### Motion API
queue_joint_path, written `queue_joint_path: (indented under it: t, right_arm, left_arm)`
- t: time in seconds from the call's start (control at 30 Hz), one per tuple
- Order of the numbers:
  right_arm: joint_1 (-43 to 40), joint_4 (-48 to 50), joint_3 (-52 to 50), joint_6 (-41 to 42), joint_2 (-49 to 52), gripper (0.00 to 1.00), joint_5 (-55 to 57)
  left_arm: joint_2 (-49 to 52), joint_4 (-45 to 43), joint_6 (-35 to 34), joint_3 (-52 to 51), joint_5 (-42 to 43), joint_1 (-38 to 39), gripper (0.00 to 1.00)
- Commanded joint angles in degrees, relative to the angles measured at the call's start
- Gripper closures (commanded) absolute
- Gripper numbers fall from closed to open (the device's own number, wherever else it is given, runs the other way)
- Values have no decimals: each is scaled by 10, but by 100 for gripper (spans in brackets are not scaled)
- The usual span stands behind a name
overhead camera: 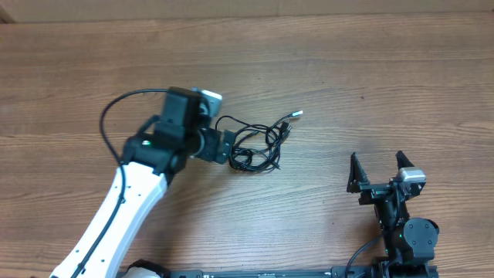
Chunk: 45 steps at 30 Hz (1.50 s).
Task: Untangle cables
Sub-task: 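Move the left gripper forward over the tangled black cable bundle, then lower the left gripper and grasp a loop of the black cables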
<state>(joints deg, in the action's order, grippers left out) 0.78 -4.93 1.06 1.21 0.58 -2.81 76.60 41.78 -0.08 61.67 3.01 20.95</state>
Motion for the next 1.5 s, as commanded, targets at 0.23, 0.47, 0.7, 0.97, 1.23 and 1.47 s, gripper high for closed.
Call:
queue_joint_path:
  t: [0.23,0.47,0.7,0.97,1.23,1.47]
  right_arm:
    - [-3,3,-6,-4,-4,0,-3]
    - [-3,3,-6,-4,-4,0,-3]
    - [-3,3,-6,-4,-4,0,-3]
    - [-3,3,-6,-4,-4,0,-3]
    - [-3,3,-6,-4,-4,0,-3]
    - [-3,3,-6,-4,-4,0,-3]
  left_arm:
    - [43,-3,-17,17,-15,57,0]
    - [44,4,-27,17,11,57,0]
    - [44,4,-27,17,10,57,0]
    - [44,15,-27,17,10,57,0]
    - [44,19,-27,17,10,57,0]
    - [44,26,-27,17,10,57,0]
